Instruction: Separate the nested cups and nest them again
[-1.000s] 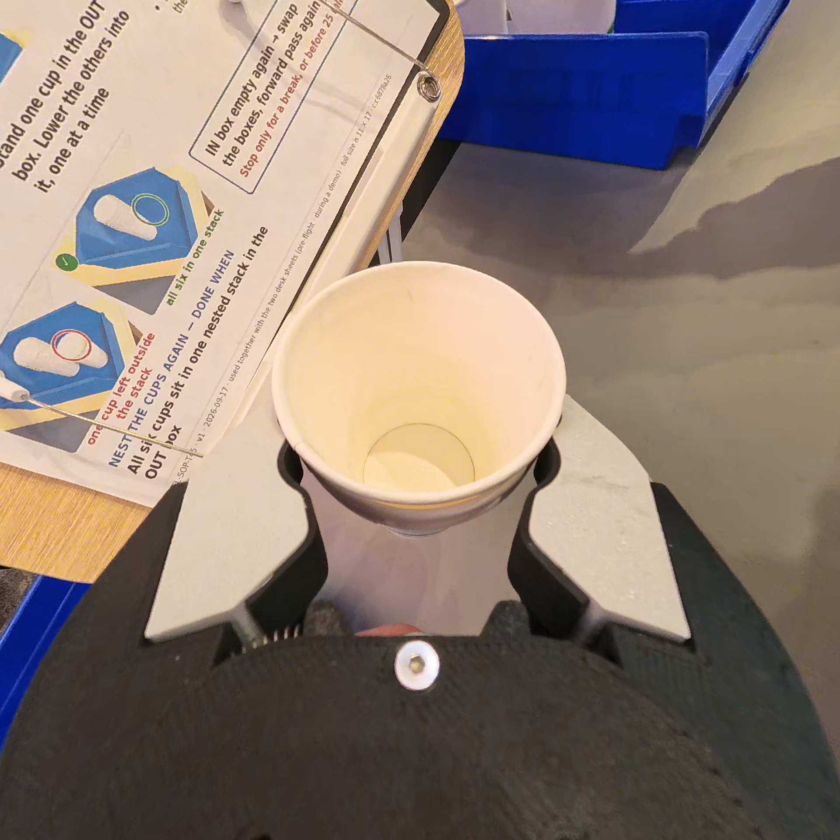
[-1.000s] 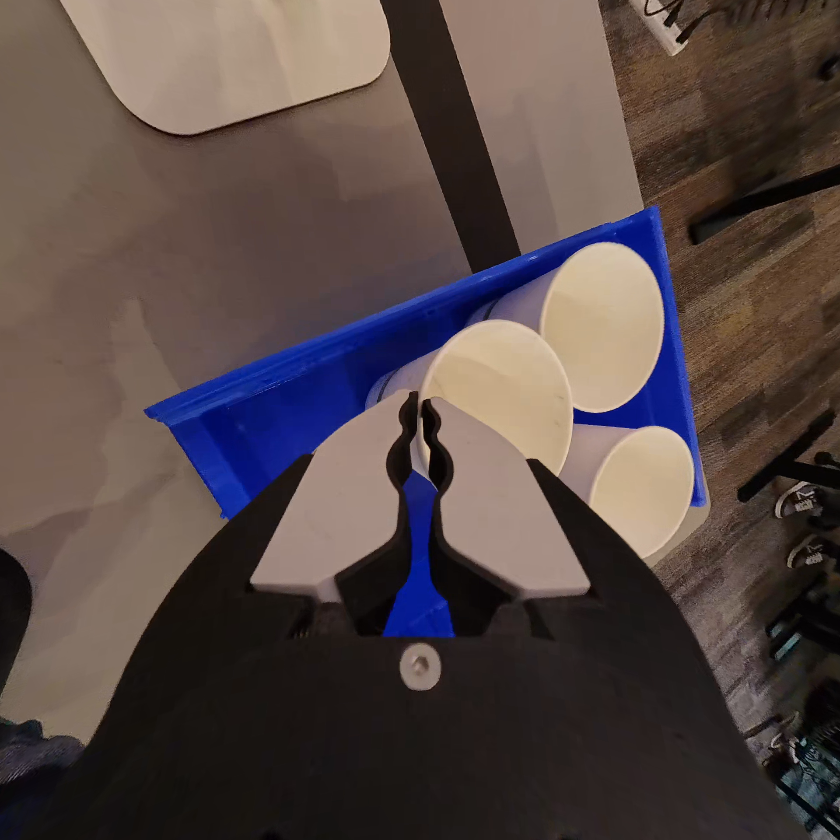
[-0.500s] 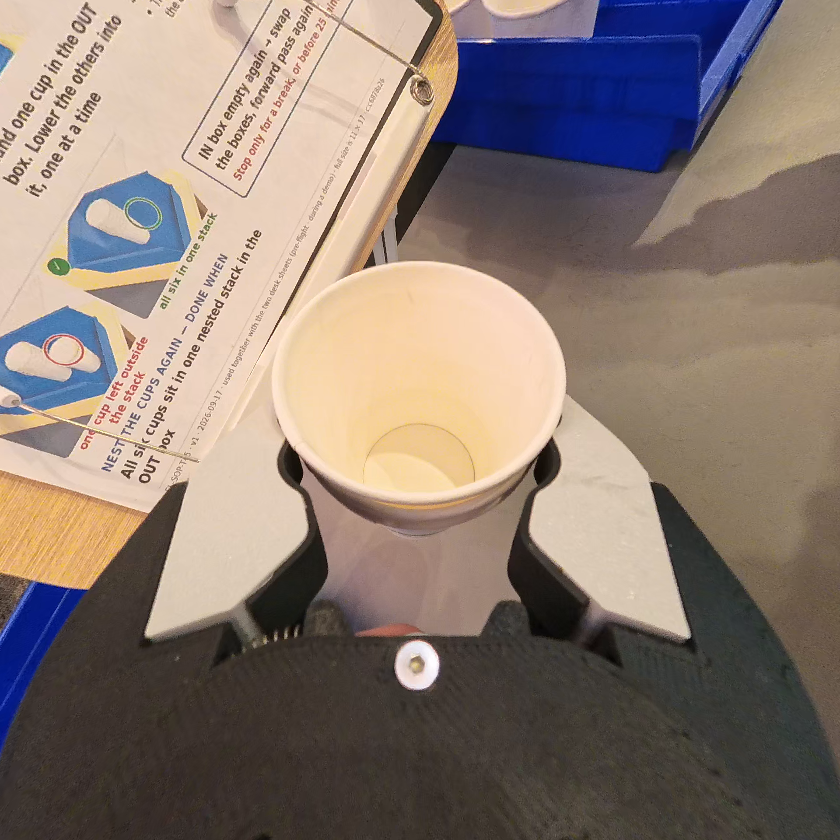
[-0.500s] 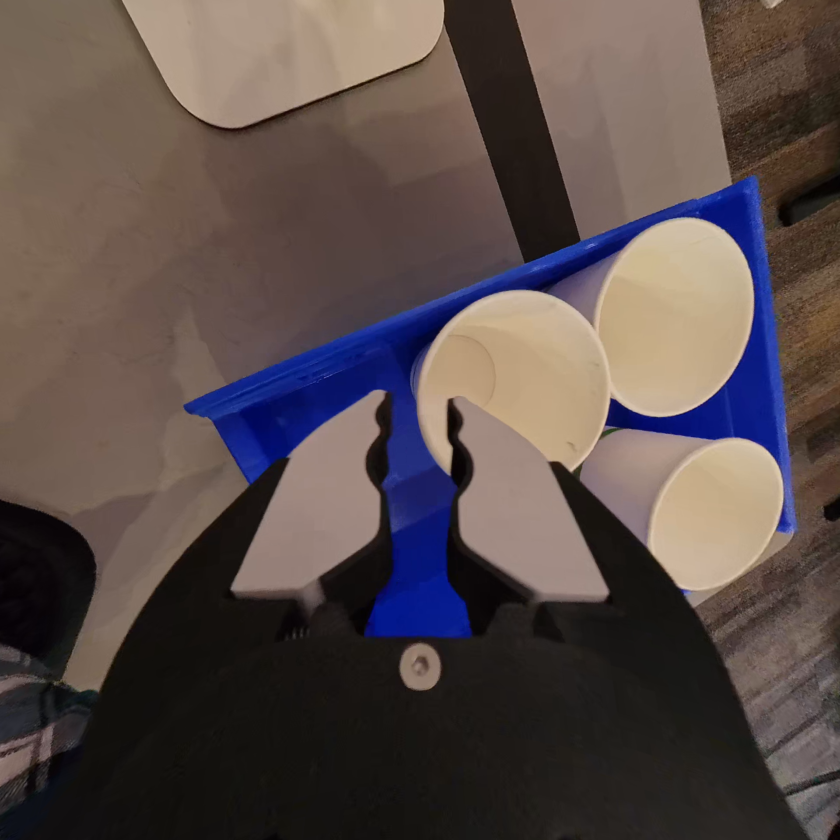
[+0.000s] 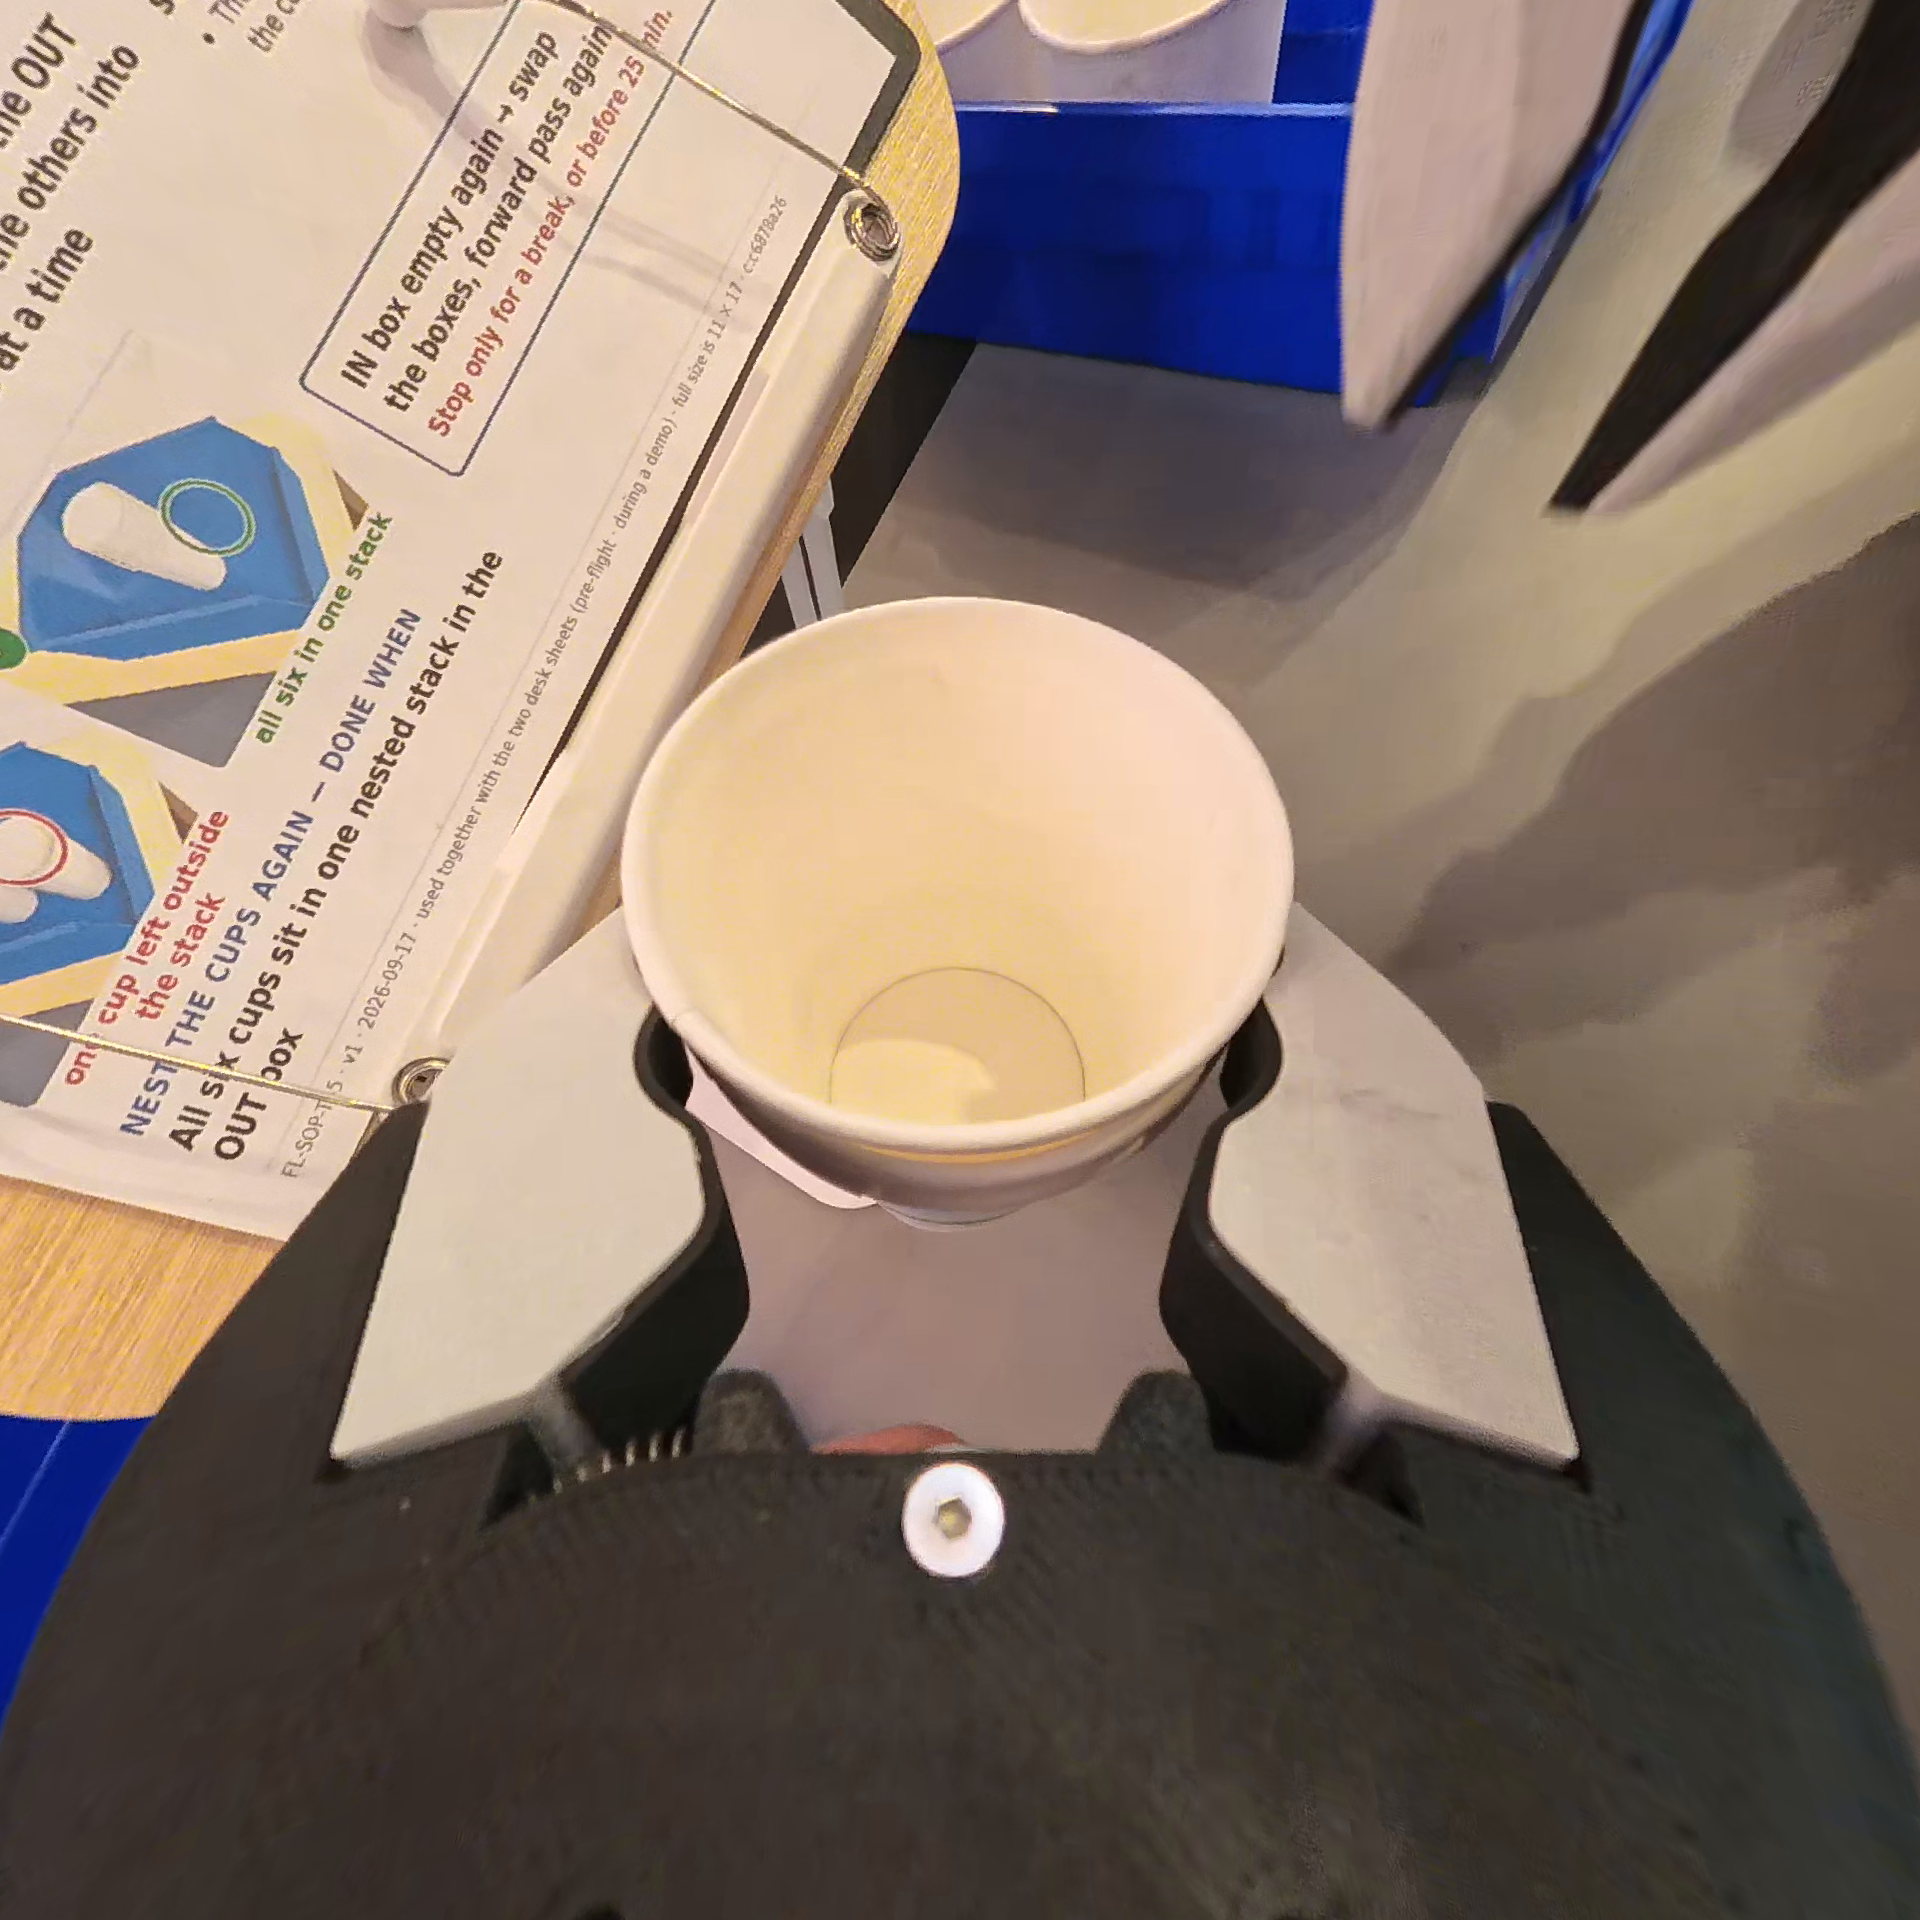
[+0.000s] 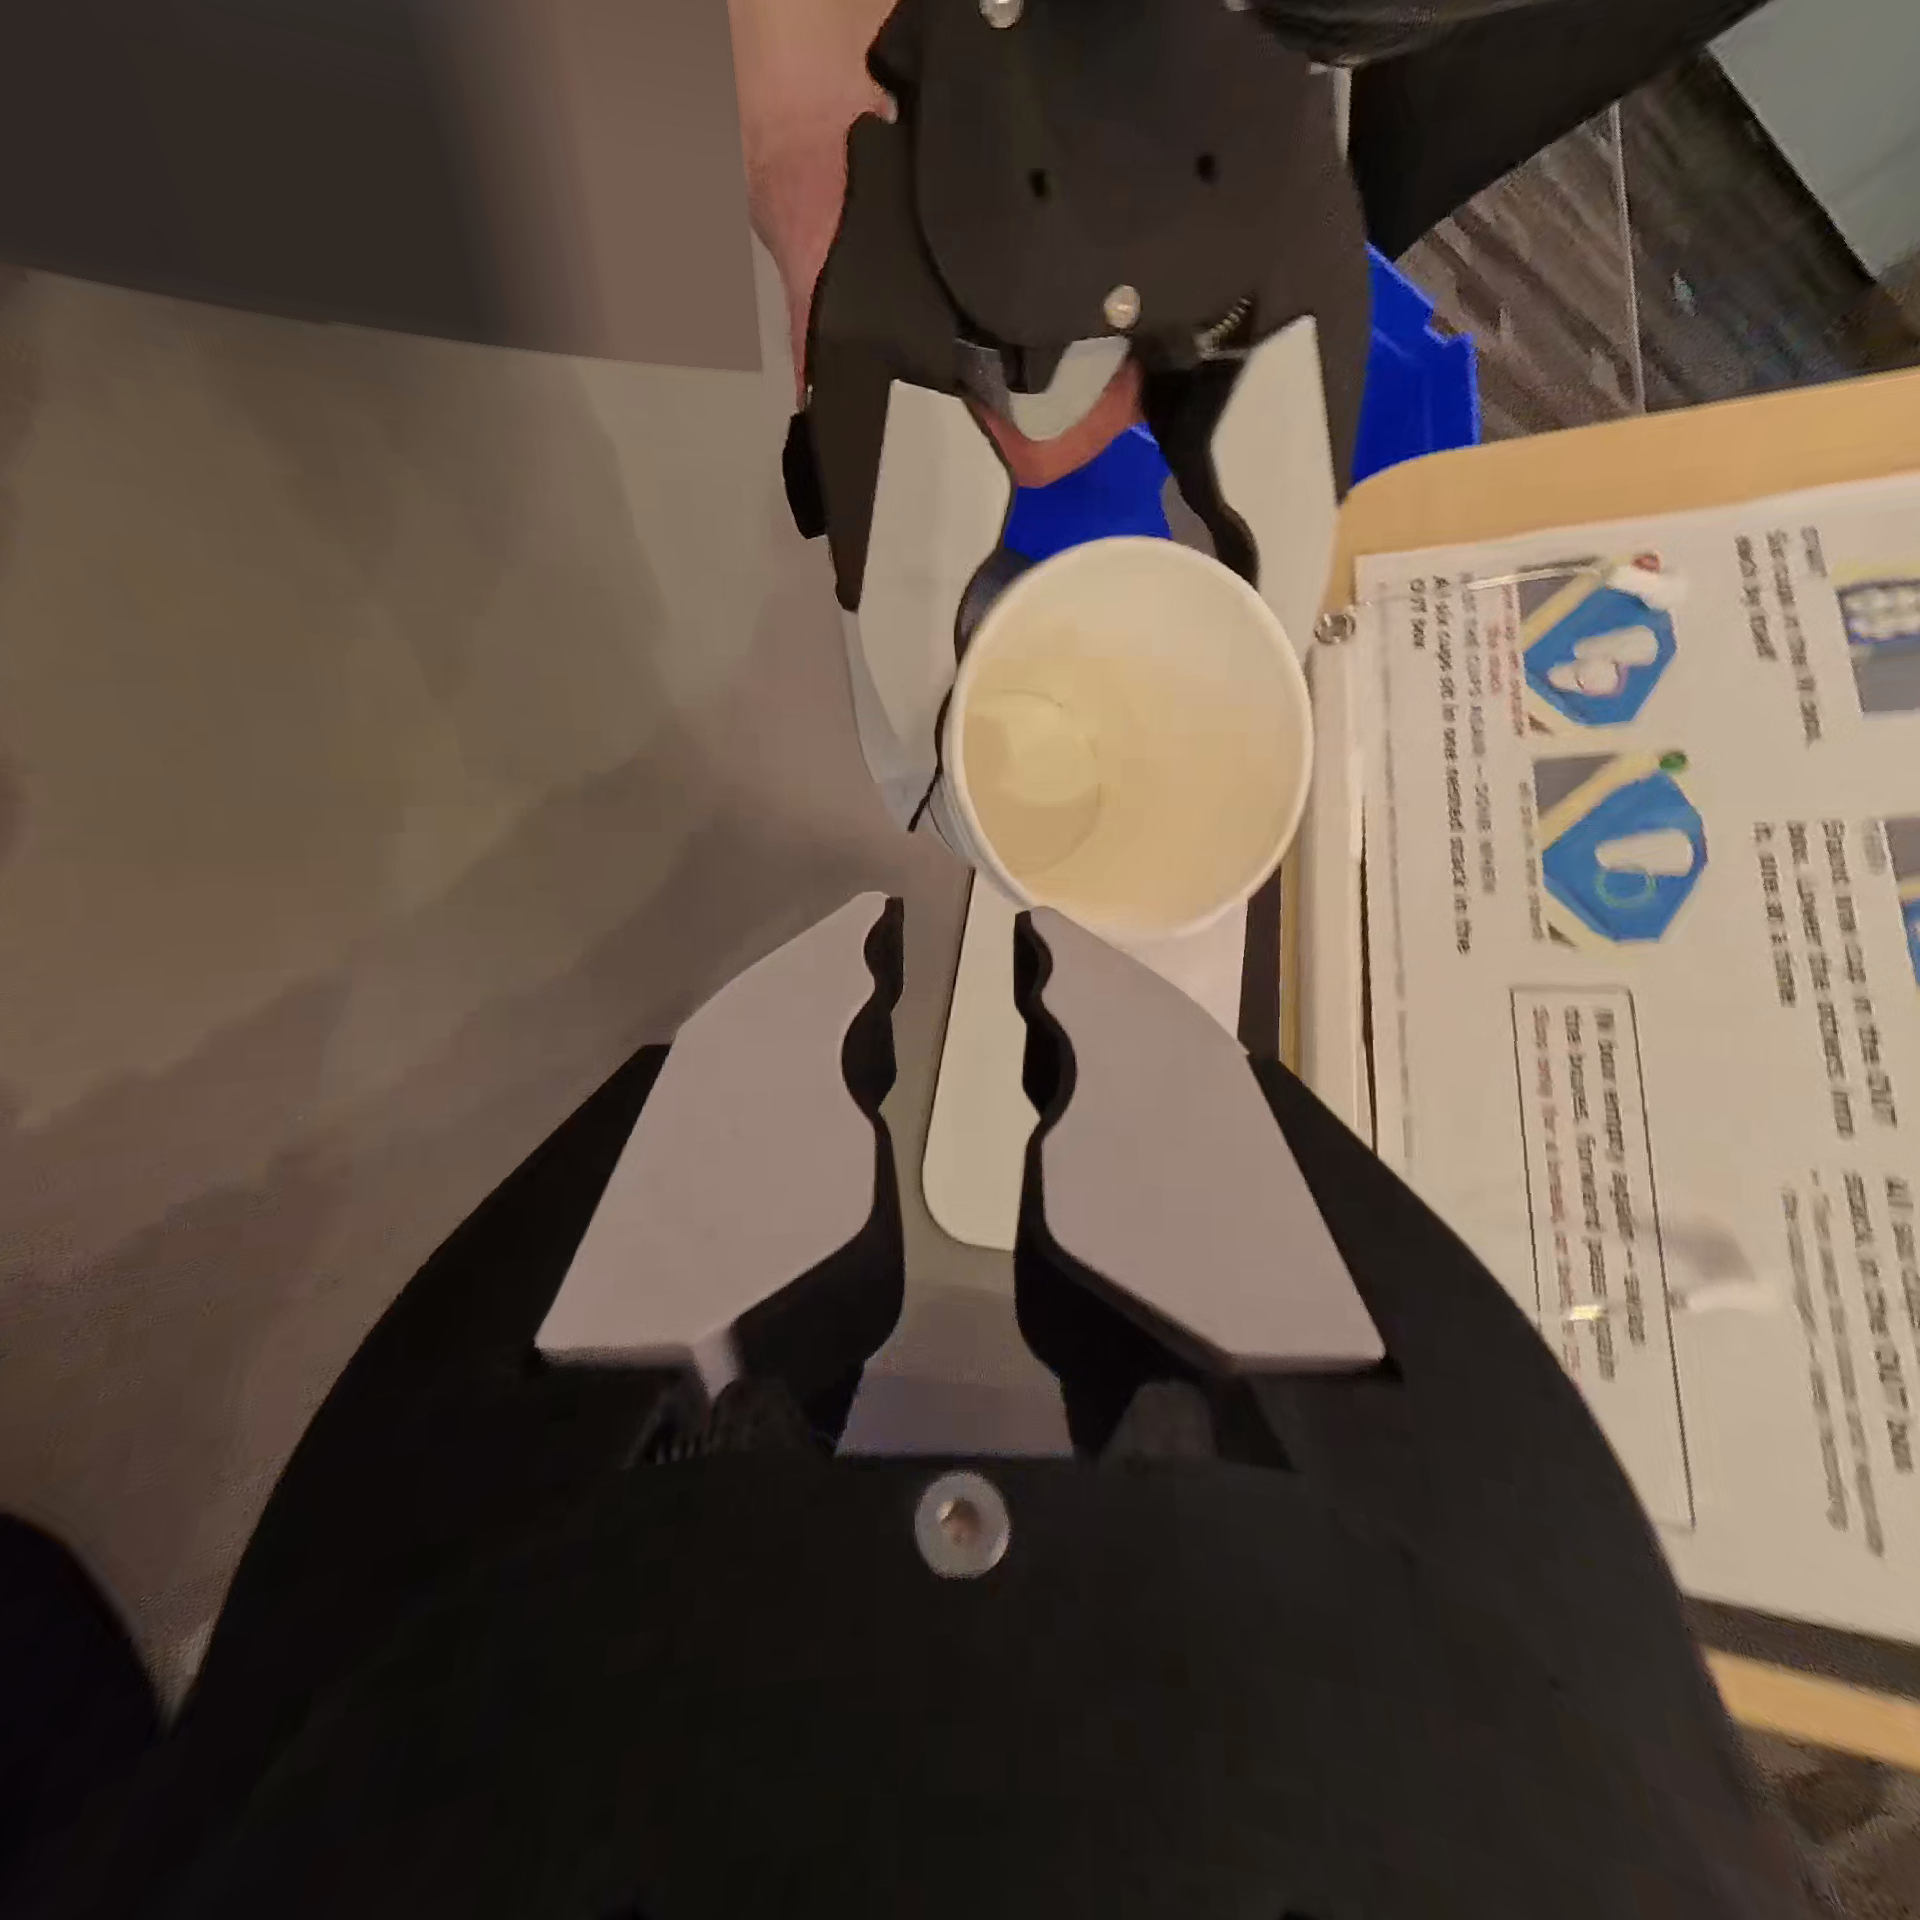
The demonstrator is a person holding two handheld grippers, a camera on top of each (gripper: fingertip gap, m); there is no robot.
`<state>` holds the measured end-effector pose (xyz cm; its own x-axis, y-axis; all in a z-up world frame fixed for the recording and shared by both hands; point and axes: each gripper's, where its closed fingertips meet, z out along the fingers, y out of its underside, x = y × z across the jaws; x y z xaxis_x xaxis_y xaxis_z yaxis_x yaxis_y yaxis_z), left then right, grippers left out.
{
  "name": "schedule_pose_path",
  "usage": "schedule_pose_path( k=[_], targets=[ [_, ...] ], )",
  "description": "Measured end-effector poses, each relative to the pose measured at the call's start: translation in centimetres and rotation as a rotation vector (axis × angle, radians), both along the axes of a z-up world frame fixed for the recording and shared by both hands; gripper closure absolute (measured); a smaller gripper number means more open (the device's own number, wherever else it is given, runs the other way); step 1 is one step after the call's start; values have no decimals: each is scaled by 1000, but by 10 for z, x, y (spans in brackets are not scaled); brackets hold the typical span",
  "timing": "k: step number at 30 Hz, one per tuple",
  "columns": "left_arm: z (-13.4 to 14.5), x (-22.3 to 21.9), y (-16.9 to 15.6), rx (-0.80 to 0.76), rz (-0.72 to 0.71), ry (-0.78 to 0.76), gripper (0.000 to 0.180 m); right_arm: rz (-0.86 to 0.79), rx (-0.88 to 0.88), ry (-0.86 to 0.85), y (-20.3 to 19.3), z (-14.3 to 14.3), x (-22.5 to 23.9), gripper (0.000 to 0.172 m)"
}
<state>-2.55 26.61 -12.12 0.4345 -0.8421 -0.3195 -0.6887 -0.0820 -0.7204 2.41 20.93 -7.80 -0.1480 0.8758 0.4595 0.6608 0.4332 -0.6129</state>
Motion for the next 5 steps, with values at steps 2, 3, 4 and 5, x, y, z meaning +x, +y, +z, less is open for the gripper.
schedule_pose_path(
  k=[2, 3, 4, 5],
  targets=[
    [0, 1, -2, -5, -7, 1, 79, 33, 13, 2, -4, -7, -11, 156],
    [0, 1, -2, -5, -9, 4, 79, 45, 17, 6, -5, -9, -15, 158],
    [-1, 1, -3, -8, -13, 7, 79, 50, 26, 3, -5, -11, -18, 159],
    [-2, 2, -4, -13, -18, 8, 79, 52, 31, -7, -5, -15, -20, 159]
  ],
)
